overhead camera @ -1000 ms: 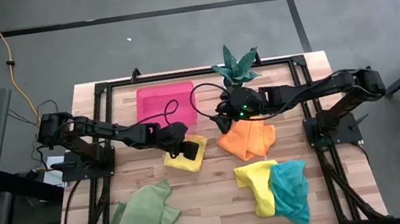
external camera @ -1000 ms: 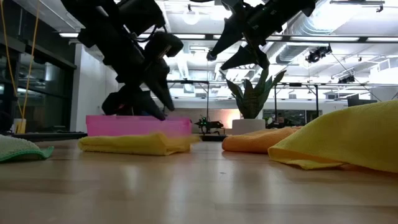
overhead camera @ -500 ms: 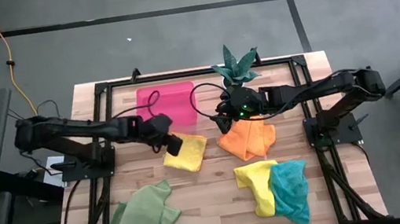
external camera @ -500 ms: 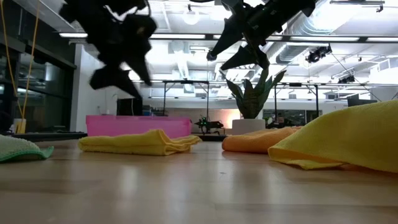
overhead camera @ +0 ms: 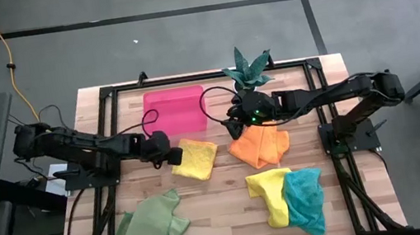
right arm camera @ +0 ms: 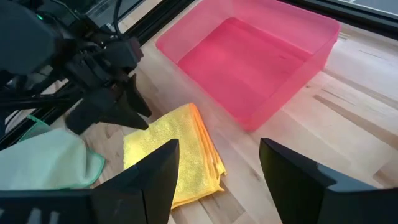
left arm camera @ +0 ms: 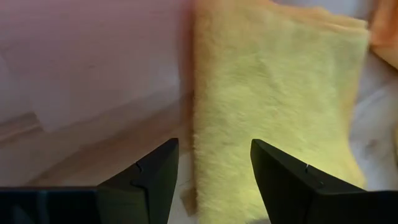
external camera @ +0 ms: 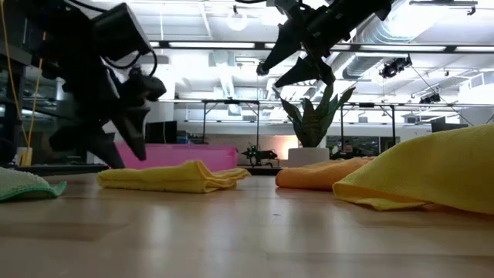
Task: Fold microfiber towels
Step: Put the top yellow microfiber towel into the bin
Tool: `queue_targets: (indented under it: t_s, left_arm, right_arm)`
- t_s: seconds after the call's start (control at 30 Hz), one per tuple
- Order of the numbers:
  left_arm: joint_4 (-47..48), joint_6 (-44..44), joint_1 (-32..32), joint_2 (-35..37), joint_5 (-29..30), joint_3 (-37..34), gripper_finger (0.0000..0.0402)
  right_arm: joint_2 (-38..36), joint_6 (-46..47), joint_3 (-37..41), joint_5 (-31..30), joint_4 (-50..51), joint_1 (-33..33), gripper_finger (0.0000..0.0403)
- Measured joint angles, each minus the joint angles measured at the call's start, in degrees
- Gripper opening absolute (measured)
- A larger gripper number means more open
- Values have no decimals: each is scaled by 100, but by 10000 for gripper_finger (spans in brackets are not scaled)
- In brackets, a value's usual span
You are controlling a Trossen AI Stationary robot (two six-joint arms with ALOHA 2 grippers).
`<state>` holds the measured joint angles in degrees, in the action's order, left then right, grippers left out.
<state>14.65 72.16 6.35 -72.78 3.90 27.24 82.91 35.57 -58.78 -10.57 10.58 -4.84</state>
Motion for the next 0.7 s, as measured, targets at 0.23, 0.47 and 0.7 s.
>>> queue_targets:
  t_s: [0.23, 0.47, 0.7]
  left_arm:
    - [-499, 28, 14, -433, -74, -11, 189]
    - [-1089, 67, 24, -1013, -378, 27, 187]
    - [-1020, -322, 157, -856, -564, -7, 95]
  right_arm:
    - [0, 0, 0, -15, -5, 0, 215]
    - [0, 0, 0, -19, -5, 0, 215]
    - [0, 1, 1, -28, -10, 0, 215]
